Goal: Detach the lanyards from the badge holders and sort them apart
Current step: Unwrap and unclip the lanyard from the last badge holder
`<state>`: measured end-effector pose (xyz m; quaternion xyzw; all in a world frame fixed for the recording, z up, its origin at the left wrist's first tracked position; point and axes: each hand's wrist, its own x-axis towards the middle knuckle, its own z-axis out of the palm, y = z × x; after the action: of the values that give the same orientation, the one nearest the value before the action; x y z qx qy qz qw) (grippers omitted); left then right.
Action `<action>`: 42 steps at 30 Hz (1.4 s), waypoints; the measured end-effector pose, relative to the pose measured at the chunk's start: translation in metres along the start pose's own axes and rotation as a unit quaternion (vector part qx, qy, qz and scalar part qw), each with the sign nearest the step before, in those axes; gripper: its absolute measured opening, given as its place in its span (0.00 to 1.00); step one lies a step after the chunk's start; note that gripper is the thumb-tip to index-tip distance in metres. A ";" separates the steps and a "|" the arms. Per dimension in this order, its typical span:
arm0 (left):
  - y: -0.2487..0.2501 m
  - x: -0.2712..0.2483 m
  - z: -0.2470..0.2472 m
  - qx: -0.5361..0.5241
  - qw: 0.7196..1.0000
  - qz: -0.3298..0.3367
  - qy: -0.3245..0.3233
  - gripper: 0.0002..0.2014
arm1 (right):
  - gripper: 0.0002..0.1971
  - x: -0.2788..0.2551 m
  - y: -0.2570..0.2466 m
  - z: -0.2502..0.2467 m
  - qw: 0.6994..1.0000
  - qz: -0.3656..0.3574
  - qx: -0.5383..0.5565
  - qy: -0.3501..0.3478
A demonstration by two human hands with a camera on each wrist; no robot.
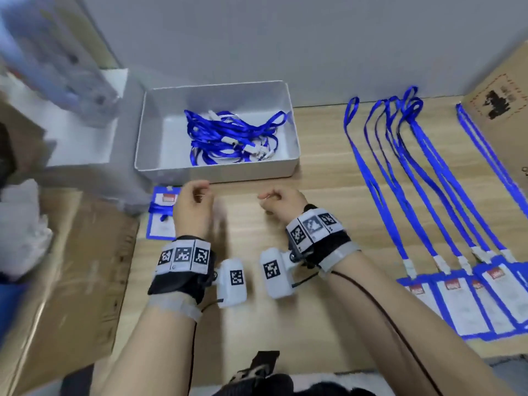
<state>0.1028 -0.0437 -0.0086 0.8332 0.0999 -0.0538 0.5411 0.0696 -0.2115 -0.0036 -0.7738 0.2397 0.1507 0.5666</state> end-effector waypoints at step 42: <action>0.109 -0.093 0.122 -0.172 0.958 -0.002 -0.228 0.11 | 0.10 -0.087 0.008 -0.166 0.971 -0.207 -0.040 0.111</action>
<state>0.0386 -0.2077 0.0573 0.6929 -0.0169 -0.2248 0.6849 -0.0141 -0.3534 0.0854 -0.8408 0.1295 -0.0468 0.5236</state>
